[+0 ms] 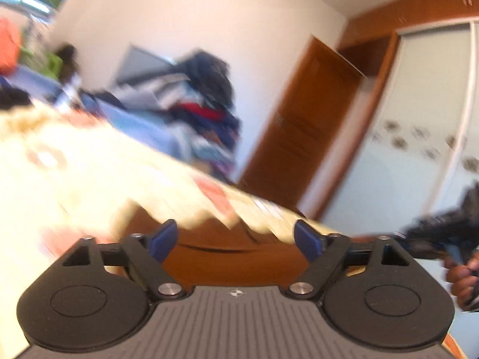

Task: Fold small clothes

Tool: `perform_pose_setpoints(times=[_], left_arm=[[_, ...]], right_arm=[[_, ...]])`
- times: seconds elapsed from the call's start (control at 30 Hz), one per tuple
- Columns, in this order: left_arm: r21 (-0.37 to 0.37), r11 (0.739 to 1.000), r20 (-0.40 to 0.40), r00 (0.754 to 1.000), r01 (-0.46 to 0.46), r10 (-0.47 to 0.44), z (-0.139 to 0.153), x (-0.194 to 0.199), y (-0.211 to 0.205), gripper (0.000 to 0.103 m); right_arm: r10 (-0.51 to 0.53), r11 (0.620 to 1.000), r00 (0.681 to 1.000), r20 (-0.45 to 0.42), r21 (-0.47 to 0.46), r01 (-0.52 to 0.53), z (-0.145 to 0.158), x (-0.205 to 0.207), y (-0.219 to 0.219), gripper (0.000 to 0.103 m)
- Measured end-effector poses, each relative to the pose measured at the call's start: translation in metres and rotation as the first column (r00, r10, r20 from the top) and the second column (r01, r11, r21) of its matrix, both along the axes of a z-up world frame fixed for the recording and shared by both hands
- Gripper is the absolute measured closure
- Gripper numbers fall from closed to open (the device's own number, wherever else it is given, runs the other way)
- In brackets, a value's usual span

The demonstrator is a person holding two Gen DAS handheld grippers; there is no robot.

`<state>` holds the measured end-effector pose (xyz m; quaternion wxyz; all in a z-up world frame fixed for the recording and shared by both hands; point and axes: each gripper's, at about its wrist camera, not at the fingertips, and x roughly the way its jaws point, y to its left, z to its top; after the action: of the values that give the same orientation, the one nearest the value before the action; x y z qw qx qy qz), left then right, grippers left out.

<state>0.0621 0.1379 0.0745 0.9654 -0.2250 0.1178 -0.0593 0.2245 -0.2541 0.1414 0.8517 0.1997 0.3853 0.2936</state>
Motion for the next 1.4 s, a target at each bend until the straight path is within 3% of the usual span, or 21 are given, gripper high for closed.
perform_pose_setpoints(times=[0.1, 0.2, 0.3, 0.43, 0.47, 0.5, 0.53, 0.57, 0.7, 0.8, 0.87, 0.9, 0.97, 1.0, 1.03, 1.1, 1.2, 1.33, 1.37, 1.4], left_arm=[[-0.046, 0.997, -0.060, 0.997, -0.057, 0.055, -0.003, 0.020, 0.038, 0.015], [-0.156, 0.987, -0.201, 0.979, -0.029, -0.003, -0.023, 0.056, 0.059, 0.015], [-0.224, 0.974, -0.300, 0.950, 0.024, -0.092, -0.040, 0.088, 0.059, 0.015], [-0.222, 0.973, -0.399, 0.904, 0.064, -0.150, -0.053, 0.128, 0.045, 0.016], [-0.209, 0.976, -0.440, 0.886, 0.055, -0.144, -0.058, 0.137, 0.040, 0.021], [-0.192, 0.980, -0.476, 0.868, 0.052, -0.139, -0.064, 0.143, 0.033, 0.049], [-0.168, 0.984, -0.506, 0.851, 0.063, -0.141, -0.067, 0.151, 0.029, 0.085], [-0.127, 0.990, -0.525, 0.843, 0.062, -0.120, -0.067, 0.157, 0.024, 0.086], [0.067, 0.996, -0.455, 0.890, 0.050, -0.014, -0.042, 0.146, 0.005, 0.089], [0.213, 0.973, -0.487, 0.873, 0.092, 0.024, -0.054, 0.148, -0.008, 0.086], [0.254, 0.964, -0.454, 0.890, 0.079, 0.046, -0.049, 0.139, -0.008, 0.079], [0.276, 0.959, -0.437, 0.896, 0.057, 0.073, -0.041, 0.132, -0.008, 0.073], [0.331, 0.944, -0.367, 0.921, -0.005, 0.134, -0.020, 0.116, -0.009, 0.070], [0.335, 0.942, -0.308, 0.942, -0.025, 0.134, -0.009, 0.108, -0.010, 0.063], [0.321, 0.947, -0.256, 0.961, -0.020, 0.107, -0.001, 0.102, -0.013, 0.044], [0.304, 0.952, -0.220, 0.975, 0.031, 0.039, 0.008, 0.107, -0.029, 0.021], [0.350, 0.929, -0.284, 0.959, 0.123, -0.020, -0.008, 0.132, -0.064, 0.021], [0.404, 0.895, -0.446, 0.895, 0.188, 0.014, -0.065, 0.159, -0.072, 0.021], [0.437, 0.881, -0.388, 0.922, 0.182, 0.002, -0.071, 0.151, -0.068, 0.021], [0.415, 0.890, -0.393, 0.919, 0.191, -0.014, -0.074, 0.144, -0.061, 0.021]], right_arm=[[-0.059, 0.993, 0.998, 0.015, -0.106, 0.061, 0.008, 0.025, -0.031, 0.091], [-0.170, 0.967, 0.981, -0.090, -0.206, 0.149, -0.031, 0.053, -0.058, 0.091], [-0.192, 0.962, 0.970, -0.150, -0.224, 0.155, -0.067, 0.057, -0.059, 0.091], [-0.181, 0.965, 0.970, -0.165, -0.222, 0.142, -0.080, 0.054, -0.049, 0.091], [-0.183, 0.962, 0.970, -0.162, -0.234, 0.143, -0.080, 0.056, -0.047, 0.091], [-0.187, 0.960, 0.970, -0.158, -0.240, 0.146, -0.078, 0.059, -0.045, 0.091], [-0.195, 0.958, 0.969, -0.153, -0.240, 0.155, -0.076, 0.060, -0.046, 0.091], [-0.200, 0.959, 0.969, -0.148, -0.232, 0.163, -0.075, 0.063, -0.053, 0.091], [-0.223, 0.961, 0.968, -0.114, -0.191, 0.199, -0.069, 0.062, -0.074, 0.092], [-0.233, 0.939, 0.958, -0.167, -0.295, 0.177, -0.098, 0.064, -0.075, 0.092], [-0.233, 0.943, 0.963, -0.138, -0.274, 0.189, -0.103, 0.058, -0.074, 0.092], [-0.245, 0.944, 0.961, -0.130, -0.256, 0.206, -0.101, 0.055, -0.075, 0.086], [-0.266, 0.942, 0.959, -0.095, -0.236, 0.237, -0.090, 0.049, -0.076, 0.066], [-0.280, 0.936, 0.959, -0.043, -0.232, 0.263, -0.081, 0.043, -0.076, 0.051], [-0.294, 0.927, 0.955, 0.034, -0.231, 0.294, -0.069, 0.036, -0.074, 0.049], [-0.281, 0.929, 0.953, 0.114, -0.218, 0.300, -0.057, 0.031, -0.062, 0.049], [-0.188, 0.945, 0.977, 0.097, -0.255, 0.207, -0.068, 0.041, -0.025, 0.050], [-0.104, 0.879, 0.990, 0.098, -0.457, 0.138, -0.109, 0.048, 0.020, 0.052], [-0.077, 0.868, 0.984, 0.158, -0.475, 0.144, -0.113, 0.042, 0.022, 0.052], [-0.067, 0.871, 0.982, 0.178, -0.469, 0.144, -0.117, 0.038, 0.019, 0.052]])
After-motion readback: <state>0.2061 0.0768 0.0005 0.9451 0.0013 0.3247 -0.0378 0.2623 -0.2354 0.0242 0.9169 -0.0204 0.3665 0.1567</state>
